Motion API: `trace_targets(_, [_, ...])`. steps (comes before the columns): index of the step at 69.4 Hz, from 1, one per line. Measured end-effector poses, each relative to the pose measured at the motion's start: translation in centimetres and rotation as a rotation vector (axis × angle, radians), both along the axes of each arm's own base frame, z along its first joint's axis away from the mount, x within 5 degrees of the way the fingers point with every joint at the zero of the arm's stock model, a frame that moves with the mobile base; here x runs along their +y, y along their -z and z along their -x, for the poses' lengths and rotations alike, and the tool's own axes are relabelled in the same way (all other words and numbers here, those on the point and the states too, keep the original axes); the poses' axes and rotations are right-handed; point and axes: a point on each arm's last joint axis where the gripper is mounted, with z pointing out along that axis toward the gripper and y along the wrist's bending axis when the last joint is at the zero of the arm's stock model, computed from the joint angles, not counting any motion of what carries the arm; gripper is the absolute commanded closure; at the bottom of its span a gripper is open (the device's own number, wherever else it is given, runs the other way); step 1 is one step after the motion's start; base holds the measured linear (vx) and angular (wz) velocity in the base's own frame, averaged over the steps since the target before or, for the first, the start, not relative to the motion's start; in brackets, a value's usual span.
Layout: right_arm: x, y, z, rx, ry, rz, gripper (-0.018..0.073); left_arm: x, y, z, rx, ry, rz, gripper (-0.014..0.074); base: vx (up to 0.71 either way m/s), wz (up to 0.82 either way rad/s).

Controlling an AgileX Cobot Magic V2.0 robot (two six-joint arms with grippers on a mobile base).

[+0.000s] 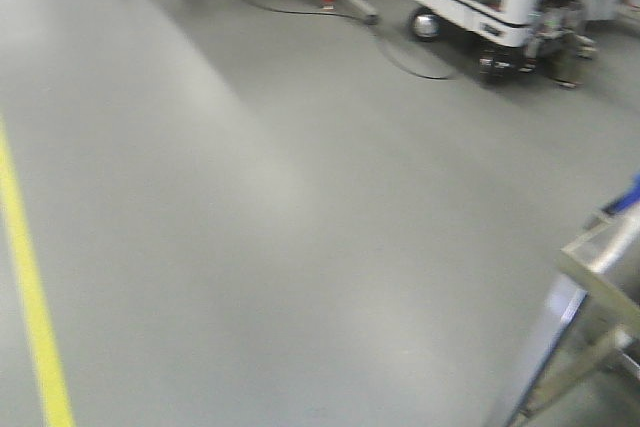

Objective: Move and align brake pads A on conveyor
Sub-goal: 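Drive the base away from the table along the yellow floor line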

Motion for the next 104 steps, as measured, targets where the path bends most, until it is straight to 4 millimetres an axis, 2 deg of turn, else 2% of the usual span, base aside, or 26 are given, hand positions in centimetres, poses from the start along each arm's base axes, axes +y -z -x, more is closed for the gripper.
trace_targets(47, [0.0, 0.0, 0.0, 0.0, 0.0, 0.0, 0.0561, 0.02, -0.07, 0.11, -0.006, 0.0, 0.0, 0.0603, -0.08, 0.85])
trace_targets(77, [0.0, 0.0, 0.0, 0.0, 0.0, 0.0, 0.0561, 0.02, -0.09, 0.15, -0.009, 0.0, 0.0, 0.0603, 0.11, 0.21])
trace_targets(104, [0.0, 0.0, 0.0, 0.0, 0.0, 0.0, 0.0561, 0.02, -0.09, 0.15, -0.009, 0.0, 0.0, 0.0603, 0.34, 0.0])
